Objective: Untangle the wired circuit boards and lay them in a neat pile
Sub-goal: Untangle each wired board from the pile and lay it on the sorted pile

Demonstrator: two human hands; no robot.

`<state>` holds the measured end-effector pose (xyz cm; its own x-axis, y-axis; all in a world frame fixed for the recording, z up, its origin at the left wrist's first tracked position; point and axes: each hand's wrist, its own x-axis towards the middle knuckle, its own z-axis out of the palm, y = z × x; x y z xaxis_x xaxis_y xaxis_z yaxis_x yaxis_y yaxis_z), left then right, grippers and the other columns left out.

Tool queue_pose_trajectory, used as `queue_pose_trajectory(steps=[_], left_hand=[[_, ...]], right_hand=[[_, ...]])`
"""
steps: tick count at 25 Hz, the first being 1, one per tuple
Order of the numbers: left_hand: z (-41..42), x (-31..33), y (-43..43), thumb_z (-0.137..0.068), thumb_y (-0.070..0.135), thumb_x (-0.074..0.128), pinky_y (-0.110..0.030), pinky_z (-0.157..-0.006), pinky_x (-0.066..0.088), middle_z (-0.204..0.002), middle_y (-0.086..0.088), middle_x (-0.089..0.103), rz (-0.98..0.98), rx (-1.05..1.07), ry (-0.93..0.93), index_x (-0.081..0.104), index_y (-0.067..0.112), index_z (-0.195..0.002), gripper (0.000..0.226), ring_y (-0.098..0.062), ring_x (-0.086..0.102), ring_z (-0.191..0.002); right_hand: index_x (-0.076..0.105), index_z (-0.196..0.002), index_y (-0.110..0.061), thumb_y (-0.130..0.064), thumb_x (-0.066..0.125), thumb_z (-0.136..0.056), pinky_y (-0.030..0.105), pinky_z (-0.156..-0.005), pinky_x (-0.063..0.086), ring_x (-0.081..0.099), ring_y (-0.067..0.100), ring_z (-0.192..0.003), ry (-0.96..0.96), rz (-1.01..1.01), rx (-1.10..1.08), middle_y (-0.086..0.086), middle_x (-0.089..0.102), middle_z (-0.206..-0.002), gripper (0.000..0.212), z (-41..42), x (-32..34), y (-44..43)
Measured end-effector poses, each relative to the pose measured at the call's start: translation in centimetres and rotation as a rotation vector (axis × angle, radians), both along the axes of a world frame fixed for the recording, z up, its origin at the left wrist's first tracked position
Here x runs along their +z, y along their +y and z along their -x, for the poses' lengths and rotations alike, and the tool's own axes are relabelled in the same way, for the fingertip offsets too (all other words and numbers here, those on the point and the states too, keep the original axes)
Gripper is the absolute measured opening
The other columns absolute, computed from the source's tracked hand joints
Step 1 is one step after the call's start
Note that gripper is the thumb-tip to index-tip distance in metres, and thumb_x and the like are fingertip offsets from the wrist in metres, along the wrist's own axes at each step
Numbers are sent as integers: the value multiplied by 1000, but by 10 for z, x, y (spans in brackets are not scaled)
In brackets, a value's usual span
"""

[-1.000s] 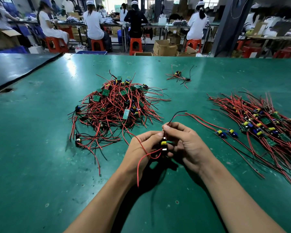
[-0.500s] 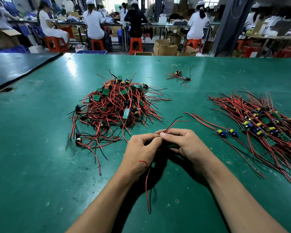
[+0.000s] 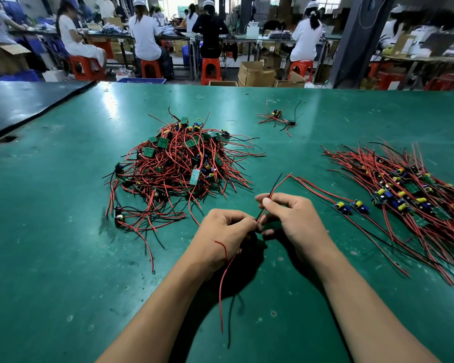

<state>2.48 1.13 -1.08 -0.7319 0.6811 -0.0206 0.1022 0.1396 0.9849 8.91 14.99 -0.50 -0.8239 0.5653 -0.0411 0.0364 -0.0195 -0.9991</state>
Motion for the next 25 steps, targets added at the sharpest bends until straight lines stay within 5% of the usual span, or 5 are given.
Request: queue_pose_trajectory(steps=[3, 8, 12, 17, 25], left_hand=[[1, 2, -1, -75, 22, 66, -22, -49, 38, -54, -1, 59, -89, 78, -57, 75, 14, -67, 15, -14, 49, -49], [-1, 2, -1, -91, 5, 61, -17, -57, 49, -68, 5, 73, -172, 95, -42, 79, 32, -67, 40, -4, 62, -60], [-3, 4, 0, -87, 13, 66, -23, -54, 42, -55, 4, 65, -44, 85, 4, 77, 27, -64, 29, -8, 53, -50], [-3, 7, -3, -86, 10, 66, -22, -49, 36, -49, 2, 56, -28, 35, -89, 76, 15, -66, 23, -13, 48, -45], [-4, 11, -6, -88, 10, 65, -22, -47, 38, -55, -2, 53, -10, -35, -116, 75, 8, -69, 21, -14, 47, -42]], right_hand=[[74, -93, -10, -17, 58, -99, 30, -51, 51, 64, 18, -59, 29, -10, -27, 5, 68, -81, 19, 3, -3, -5], [77, -95, -6, -19, 62, -97, 33, -72, 53, 67, 23, -80, 13, 42, 221, 18, 75, -93, 20, -1, -3, -16], [75, -87, -8, -7, 60, -95, 23, -46, 49, 61, 13, -59, -11, 140, 78, 6, 67, -74, 17, 0, 2, -9], [72, -90, -11, -5, 58, -96, 24, -44, 48, 61, 14, -52, -18, 85, -25, 0, 65, -61, 17, 4, -1, -5], [69, -90, -11, -6, 53, -99, 29, -44, 52, 58, 8, -51, 49, -2, -208, 10, 60, -85, 19, 7, -2, 6]])
